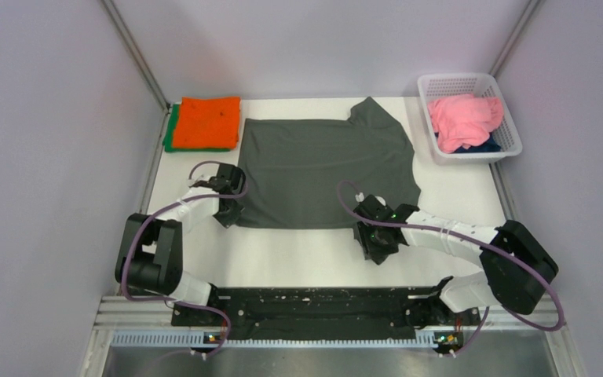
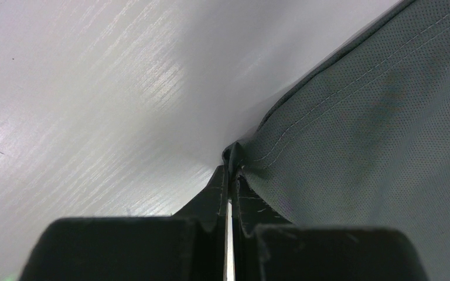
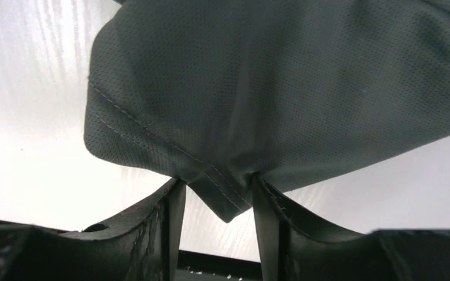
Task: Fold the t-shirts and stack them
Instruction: Grab the side of the flattened tshirt closest away from the robot with both arms, then fold the flattened tshirt in 1/3 of the way
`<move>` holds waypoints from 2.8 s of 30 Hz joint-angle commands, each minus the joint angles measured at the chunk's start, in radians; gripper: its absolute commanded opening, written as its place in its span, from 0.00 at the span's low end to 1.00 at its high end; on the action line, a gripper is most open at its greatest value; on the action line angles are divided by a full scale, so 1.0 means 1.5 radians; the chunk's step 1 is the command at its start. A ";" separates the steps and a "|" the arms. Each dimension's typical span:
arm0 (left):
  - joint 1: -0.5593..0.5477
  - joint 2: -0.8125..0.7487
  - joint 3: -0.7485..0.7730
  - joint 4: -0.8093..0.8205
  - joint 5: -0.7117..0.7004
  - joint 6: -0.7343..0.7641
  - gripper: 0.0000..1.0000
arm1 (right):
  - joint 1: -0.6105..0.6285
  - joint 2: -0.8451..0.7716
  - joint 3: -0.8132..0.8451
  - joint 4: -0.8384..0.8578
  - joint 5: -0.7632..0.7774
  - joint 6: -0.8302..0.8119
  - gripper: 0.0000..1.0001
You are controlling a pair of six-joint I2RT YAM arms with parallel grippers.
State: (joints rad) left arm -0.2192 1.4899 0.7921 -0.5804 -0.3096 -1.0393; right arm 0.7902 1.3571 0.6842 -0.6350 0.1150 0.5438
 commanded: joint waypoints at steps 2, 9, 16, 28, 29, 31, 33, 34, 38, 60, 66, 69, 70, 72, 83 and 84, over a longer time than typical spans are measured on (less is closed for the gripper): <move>0.002 0.022 -0.012 0.010 0.038 0.000 0.00 | 0.008 0.049 -0.001 0.017 0.044 0.024 0.39; 0.002 -0.042 -0.056 -0.018 0.054 -0.003 0.00 | 0.055 -0.026 -0.034 -0.100 -0.016 0.109 0.00; 0.002 -0.169 -0.104 -0.104 0.086 0.006 0.00 | 0.111 -0.074 0.044 -0.239 -0.016 0.185 0.00; 0.001 -0.142 0.061 -0.116 0.104 0.019 0.00 | -0.015 -0.061 0.172 -0.234 0.034 0.034 0.00; 0.002 -0.134 0.072 -0.107 0.103 0.018 0.00 | -0.026 -0.055 0.185 -0.233 0.039 0.022 0.00; 0.002 -0.115 0.095 -0.095 0.098 0.019 0.00 | -0.048 -0.047 0.208 -0.226 0.058 0.006 0.00; 0.002 -0.086 0.130 -0.102 0.086 0.026 0.00 | -0.067 -0.040 0.228 -0.214 0.062 -0.013 0.00; 0.002 -0.070 0.150 -0.111 0.079 0.029 0.00 | -0.077 -0.036 0.235 -0.207 0.061 -0.025 0.00; 0.003 -0.017 0.200 -0.123 0.067 0.035 0.00 | -0.124 -0.005 0.275 -0.200 0.089 -0.056 0.00; 0.053 0.108 0.308 -0.056 0.073 0.065 0.00 | -0.265 0.186 0.465 -0.132 0.069 -0.254 0.00; 0.053 0.175 0.357 -0.037 0.078 0.077 0.00 | -0.301 0.300 0.540 -0.121 0.064 -0.465 0.00; 0.053 0.208 0.384 -0.045 0.069 0.081 0.00 | -0.305 0.365 0.560 -0.074 0.081 -0.668 0.00; 0.053 0.216 0.388 -0.044 0.064 0.082 0.00 | -0.306 0.392 0.583 -0.069 0.087 -0.717 0.00; 0.053 0.232 0.398 -0.049 0.065 0.083 0.00 | -0.305 0.441 0.631 -0.072 0.081 -0.796 0.00; 0.053 0.260 0.422 -0.052 0.070 0.077 0.30 | -0.304 0.465 0.615 0.093 0.104 -0.827 0.95; 0.052 0.255 0.426 -0.057 0.071 0.076 0.40 | -0.304 0.450 0.603 0.127 0.117 -0.812 0.98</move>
State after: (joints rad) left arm -0.1444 1.8748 1.3720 -0.6605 -0.1986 -0.9314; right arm 0.3359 2.1231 1.6394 -0.6479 0.2333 -0.6758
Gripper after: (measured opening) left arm 0.279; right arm 0.637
